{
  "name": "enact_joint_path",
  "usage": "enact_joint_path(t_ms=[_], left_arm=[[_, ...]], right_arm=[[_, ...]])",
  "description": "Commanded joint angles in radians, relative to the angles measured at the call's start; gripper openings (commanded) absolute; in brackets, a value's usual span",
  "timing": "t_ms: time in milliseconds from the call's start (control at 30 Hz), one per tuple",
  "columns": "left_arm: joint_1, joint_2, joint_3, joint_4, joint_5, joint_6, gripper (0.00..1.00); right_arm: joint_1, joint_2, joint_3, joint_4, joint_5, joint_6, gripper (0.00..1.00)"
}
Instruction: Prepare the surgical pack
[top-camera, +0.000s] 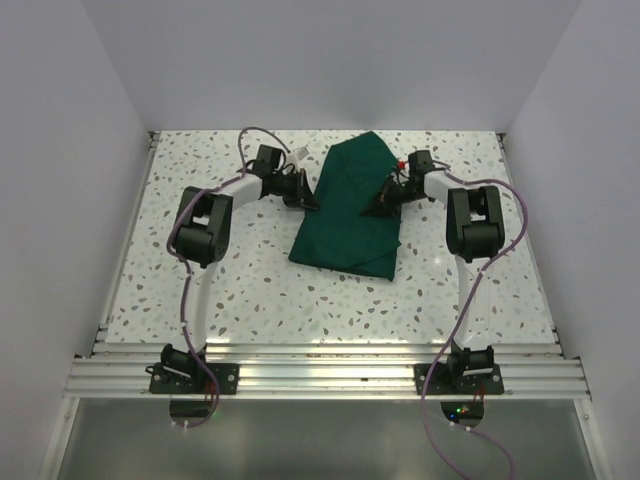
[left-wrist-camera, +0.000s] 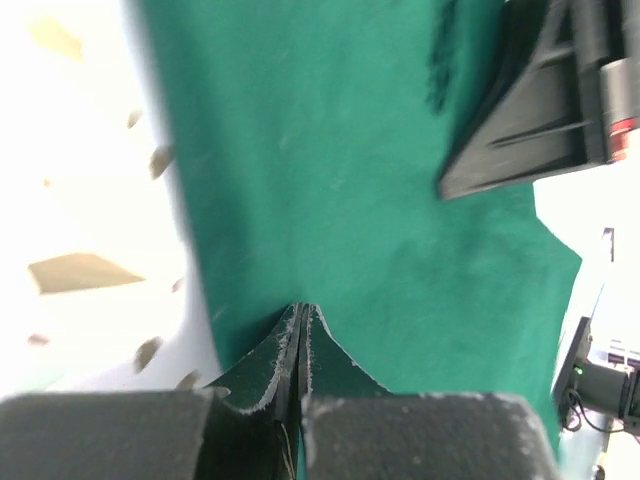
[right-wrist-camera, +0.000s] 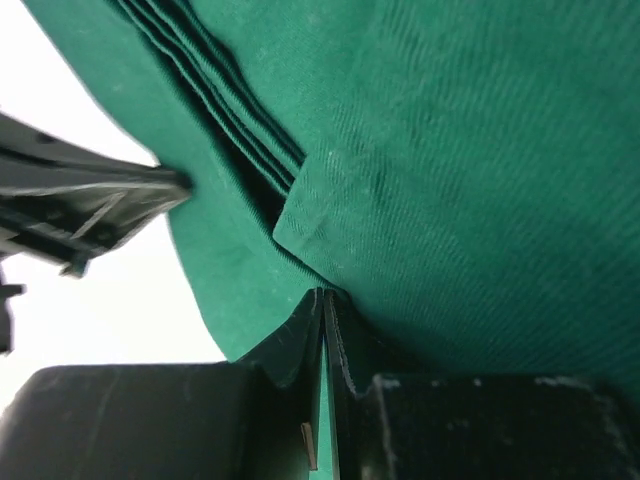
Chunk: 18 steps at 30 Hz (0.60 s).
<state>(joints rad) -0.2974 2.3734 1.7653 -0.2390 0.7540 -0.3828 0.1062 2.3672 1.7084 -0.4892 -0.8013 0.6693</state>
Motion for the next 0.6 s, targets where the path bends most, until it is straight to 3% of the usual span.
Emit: enact_joint_path(t_ms=[0,200,400,567], left_arm=[[0.012,-0.020,-0.088,-0.002,-0.042,-0.013,0.00],[0.044,-0.042,-0.179,-0.048,-0.071,-0.002,0.00],[0.046,-0.147,-0.242,-0.063,-0.139,0.044,0.00],[0.044,-0.198,-0.155,-0.056,-0.136,0.039,0.00]], right_arm=[[0.006,0.032,0.040,-0.032,-0.003,-0.010,0.07],[0.052,0.101,0.123,-0.169,0.010,-0.114,0.07],[0.055,0.029,0.085,-0.069,-0.044,-0.053,0.08],[-0.002,-0.028,0.112,-0.028,-0.078,0.007,0.08]])
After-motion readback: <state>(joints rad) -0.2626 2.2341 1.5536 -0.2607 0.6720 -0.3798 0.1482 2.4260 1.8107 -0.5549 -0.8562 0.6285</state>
